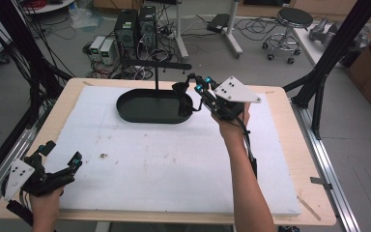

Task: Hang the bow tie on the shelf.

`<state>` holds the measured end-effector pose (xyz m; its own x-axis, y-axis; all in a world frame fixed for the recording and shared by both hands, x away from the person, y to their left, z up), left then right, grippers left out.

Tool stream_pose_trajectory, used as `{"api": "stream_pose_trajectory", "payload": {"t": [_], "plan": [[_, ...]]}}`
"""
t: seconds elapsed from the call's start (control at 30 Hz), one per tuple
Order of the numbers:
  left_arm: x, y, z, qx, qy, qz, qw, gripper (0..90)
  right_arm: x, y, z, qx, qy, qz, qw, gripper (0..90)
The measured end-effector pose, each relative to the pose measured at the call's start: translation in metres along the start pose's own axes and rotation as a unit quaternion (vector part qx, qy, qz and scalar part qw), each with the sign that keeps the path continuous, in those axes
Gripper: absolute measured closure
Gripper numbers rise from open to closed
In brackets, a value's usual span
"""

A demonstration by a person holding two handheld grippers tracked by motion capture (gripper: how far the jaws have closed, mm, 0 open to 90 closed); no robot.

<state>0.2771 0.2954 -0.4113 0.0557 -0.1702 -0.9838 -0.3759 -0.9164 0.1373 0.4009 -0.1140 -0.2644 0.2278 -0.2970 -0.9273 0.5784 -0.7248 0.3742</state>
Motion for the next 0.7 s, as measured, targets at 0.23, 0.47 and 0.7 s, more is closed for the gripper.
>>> {"api": "stream_pose_trajectory", "payload": {"t": [0.23, 0.47, 0.7], "plan": [[-0.002, 0.000, 0.002, 0.000, 0.001, 0.002, 1.0000, 6.2, 0.000, 0.011, -0.023, -0.005, 0.017, -0.008, 0.9998, 87.9], [-0.001, 0.002, 0.003, 0.000, 0.004, 0.001, 1.0000, 6.2, 0.013, 0.020, -0.056, -0.013, 0.013, -0.004, 0.9998, 87.9], [-0.001, 0.009, 0.005, 0.009, 0.005, -0.005, 0.9999, 6.1, 0.025, 0.030, -0.080, -0.012, 0.001, 0.005, 0.9999, 87.9]]}}
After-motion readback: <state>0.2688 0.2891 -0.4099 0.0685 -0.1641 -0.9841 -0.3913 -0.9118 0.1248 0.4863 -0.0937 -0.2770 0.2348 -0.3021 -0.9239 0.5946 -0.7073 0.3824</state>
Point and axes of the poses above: each handheld gripper's, and its own axes: z roughly backward along the jaws, x roughly out of its underside, y roughly to its right, the point moved 6 cm from there along -z, roughly forward along the jaws, and after that the axes turned 6 degrees about z, right-handed, at the moved point
